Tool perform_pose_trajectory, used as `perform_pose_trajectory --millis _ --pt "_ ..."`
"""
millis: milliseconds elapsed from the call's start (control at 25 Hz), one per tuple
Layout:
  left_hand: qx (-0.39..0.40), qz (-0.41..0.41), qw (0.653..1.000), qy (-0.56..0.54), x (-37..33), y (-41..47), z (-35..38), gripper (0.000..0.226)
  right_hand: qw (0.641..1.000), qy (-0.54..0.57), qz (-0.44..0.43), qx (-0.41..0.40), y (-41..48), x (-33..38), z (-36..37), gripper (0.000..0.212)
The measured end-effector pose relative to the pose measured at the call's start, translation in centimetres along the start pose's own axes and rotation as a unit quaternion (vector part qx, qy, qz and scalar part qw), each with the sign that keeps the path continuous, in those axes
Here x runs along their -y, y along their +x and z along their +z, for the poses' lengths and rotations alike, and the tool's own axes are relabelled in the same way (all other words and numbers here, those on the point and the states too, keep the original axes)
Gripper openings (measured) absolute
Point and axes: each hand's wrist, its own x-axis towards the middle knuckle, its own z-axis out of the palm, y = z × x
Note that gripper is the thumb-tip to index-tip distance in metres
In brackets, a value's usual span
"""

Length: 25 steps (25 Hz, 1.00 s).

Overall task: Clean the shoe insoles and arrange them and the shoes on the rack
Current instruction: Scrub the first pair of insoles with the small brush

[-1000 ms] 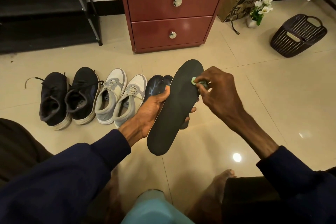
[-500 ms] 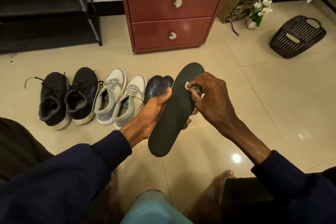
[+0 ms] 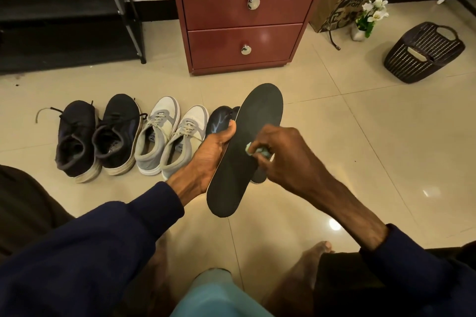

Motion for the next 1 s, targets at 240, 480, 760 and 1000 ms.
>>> perform_pose_trajectory --millis 240,480,760,1000 --pt "-0.003 -0.002 1.0 0.003 0.3 -0.1 0.4 0.047 0.994 -0.015 0.075 -0.082 1.2 -1.6 -1.4 0.015" --pt "0.019 -0.024 0.999 0.02 0.9 -0.1 0.3 0.045 0.999 0.038 -0.005 -0.001 0.7 -0.5 -0.2 0.016" --pt "0.08 -0.077 0.991 0.076 0.9 -0.4 0.5 0.06 0.966 0.02 0.089 -0.241 2.0 -4.8 -2.6 0.013" --pt "0.068 -0.081 0.993 0.049 1.4 0.3 0.0 0.057 0.995 0.067 0.011 -0.068 1.6 -2.1 -1.2 0.013"
